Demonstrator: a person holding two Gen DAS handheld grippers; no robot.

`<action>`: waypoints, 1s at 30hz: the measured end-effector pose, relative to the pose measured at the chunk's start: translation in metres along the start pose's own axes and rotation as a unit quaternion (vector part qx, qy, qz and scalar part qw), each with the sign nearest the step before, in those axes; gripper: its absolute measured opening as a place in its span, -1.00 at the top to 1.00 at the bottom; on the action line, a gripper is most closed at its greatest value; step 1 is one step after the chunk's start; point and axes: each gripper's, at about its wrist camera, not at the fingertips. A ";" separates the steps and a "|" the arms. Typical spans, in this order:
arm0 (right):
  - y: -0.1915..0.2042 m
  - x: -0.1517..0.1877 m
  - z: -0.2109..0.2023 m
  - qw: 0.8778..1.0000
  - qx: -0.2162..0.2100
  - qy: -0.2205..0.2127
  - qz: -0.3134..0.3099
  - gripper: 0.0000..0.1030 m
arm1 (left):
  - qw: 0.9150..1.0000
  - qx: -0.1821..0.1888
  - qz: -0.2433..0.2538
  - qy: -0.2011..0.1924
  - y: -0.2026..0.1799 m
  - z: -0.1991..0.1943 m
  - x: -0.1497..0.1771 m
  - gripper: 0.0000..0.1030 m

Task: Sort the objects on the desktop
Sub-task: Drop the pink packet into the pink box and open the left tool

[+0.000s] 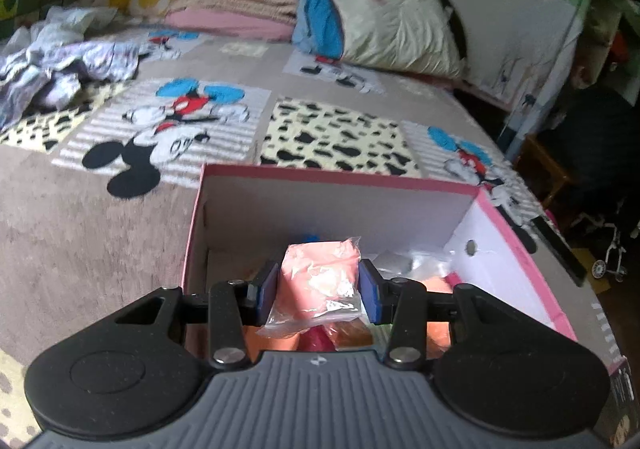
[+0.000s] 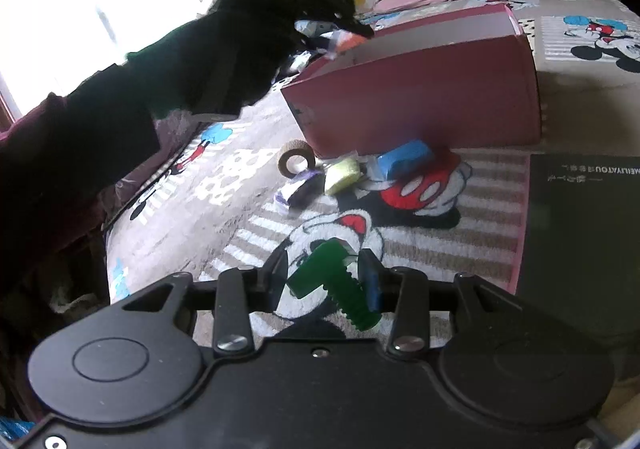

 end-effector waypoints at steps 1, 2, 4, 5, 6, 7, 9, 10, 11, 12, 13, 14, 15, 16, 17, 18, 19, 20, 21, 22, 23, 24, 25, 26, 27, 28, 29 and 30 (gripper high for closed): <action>0.000 -0.001 -0.001 1.000 0.000 -0.001 0.000 0.25 | 1.000 -0.002 -0.005 0.008 0.001 0.004 -0.002 0.19; 0.000 -0.001 -0.001 1.000 -0.001 -0.003 0.000 0.25 | 1.000 -0.004 -0.009 0.016 0.003 0.009 -0.005 0.19; -0.001 -0.002 -0.003 1.000 -0.002 -0.006 0.001 0.25 | 0.999 -0.007 -0.013 0.030 0.004 0.017 -0.010 0.19; -0.001 -0.002 -0.003 1.000 -0.002 -0.006 0.001 0.25 | 0.999 -0.010 -0.014 0.036 0.004 0.020 -0.012 0.19; -0.002 -0.002 -0.003 1.000 -0.002 -0.005 0.001 0.25 | 0.999 -0.013 -0.015 0.041 0.003 0.023 -0.014 0.19; -0.002 -0.002 -0.003 1.000 -0.003 -0.005 0.001 0.25 | 0.999 -0.016 -0.016 0.044 0.002 0.026 -0.016 0.19; -0.003 -0.002 -0.004 1.000 -0.003 -0.005 0.002 0.25 | 0.998 -0.021 -0.015 0.051 0.000 0.030 -0.019 0.18; -0.003 -0.003 -0.004 1.000 -0.002 -0.005 0.002 0.26 | 0.998 -0.022 -0.011 0.056 -0.002 0.032 -0.020 0.17; -0.003 -0.003 -0.005 1.000 -0.002 -0.006 0.002 0.25 | 0.998 -0.017 -0.006 0.065 -0.004 0.034 -0.020 0.07; -0.004 -0.003 -0.005 1.000 -0.001 -0.006 0.002 0.25 | 0.997 -0.011 -0.002 0.074 -0.006 0.036 -0.021 -0.14; -0.004 -0.003 -0.006 1.000 -0.001 -0.007 0.002 0.26 | 0.997 -0.011 0.003 0.077 -0.008 0.037 -0.020 -0.19; -0.004 -0.003 -0.007 1.000 0.000 -0.008 0.002 0.25 | 0.997 -0.019 0.006 0.070 -0.010 0.035 -0.018 -0.20; -0.004 -0.004 -0.008 1.000 0.002 -0.008 0.001 0.25 | 0.998 -0.024 0.013 0.064 -0.011 0.033 -0.016 -0.20; -0.004 -0.004 -0.008 1.000 0.003 -0.009 0.001 0.25 | 0.998 -0.028 0.018 0.058 -0.013 0.030 -0.014 -0.20; -0.004 -0.004 -0.009 1.000 0.003 -0.010 0.001 0.25 | 0.998 -0.031 0.023 0.052 -0.015 0.025 -0.010 -0.20; -0.004 -0.004 -0.010 1.000 0.004 -0.011 0.001 0.25 | 0.998 -0.034 0.028 0.047 -0.017 0.020 -0.007 -0.20; -0.003 -0.004 -0.011 1.000 0.005 -0.011 0.000 0.25 | 0.998 -0.040 0.034 0.040 -0.020 0.015 -0.003 -0.20; -0.002 -0.004 -0.012 1.000 0.005 -0.012 0.000 0.25 | 0.997 -0.050 0.042 0.032 -0.024 0.010 0.001 -0.20; -0.001 -0.004 -0.013 1.000 0.006 -0.012 -0.001 0.25 | 0.997 -0.059 0.049 0.025 -0.027 0.004 0.005 -0.20; -0.001 -0.003 -0.014 1.000 0.006 -0.013 -0.002 0.26 | 0.996 -0.065 0.053 0.019 -0.029 -0.002 0.008 -0.20; 0.000 -0.004 -0.015 1.000 0.007 -0.013 -0.002 0.25 | 0.996 -0.069 0.055 0.015 -0.031 -0.008 0.011 -0.20; 0.001 -0.004 -0.016 1.000 0.008 -0.014 -0.003 0.25 | 0.996 -0.073 0.057 0.010 -0.033 -0.014 0.015 -0.20; 0.002 -0.004 -0.017 1.000 0.009 -0.015 -0.003 0.25 | 0.995 -0.077 0.060 0.006 -0.036 -0.020 0.018 -0.20; 0.003 -0.004 -0.019 1.000 0.009 -0.015 -0.003 0.26 | 0.995 -0.080 0.064 0.002 -0.038 -0.026 0.022 -0.20; 0.003 -0.004 -0.020 1.000 0.010 -0.016 -0.003 0.25 | 0.994 -0.083 0.069 -0.002 -0.041 -0.032 0.025 -0.20; 0.004 -0.004 -0.021 1.000 0.011 -0.017 -0.003 0.25 | 0.994 -0.086 0.072 -0.004 -0.043 -0.036 0.028 -0.20; 0.005 -0.004 -0.022 1.000 0.013 -0.017 -0.003 0.25 | 0.993 -0.088 0.076 -0.005 -0.045 -0.041 0.031 -0.20; 0.005 -0.004 -0.023 1.000 0.014 -0.018 -0.002 0.25 | 0.993 -0.089 0.078 -0.006 -0.047 -0.045 0.034 -0.20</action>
Point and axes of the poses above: each gripper's, at about its wrist camera, not at the fingertips, and z roughly the way its jaws point, y to its left, x to its underside, and after that the axes turned 11 degrees about y, right-handed
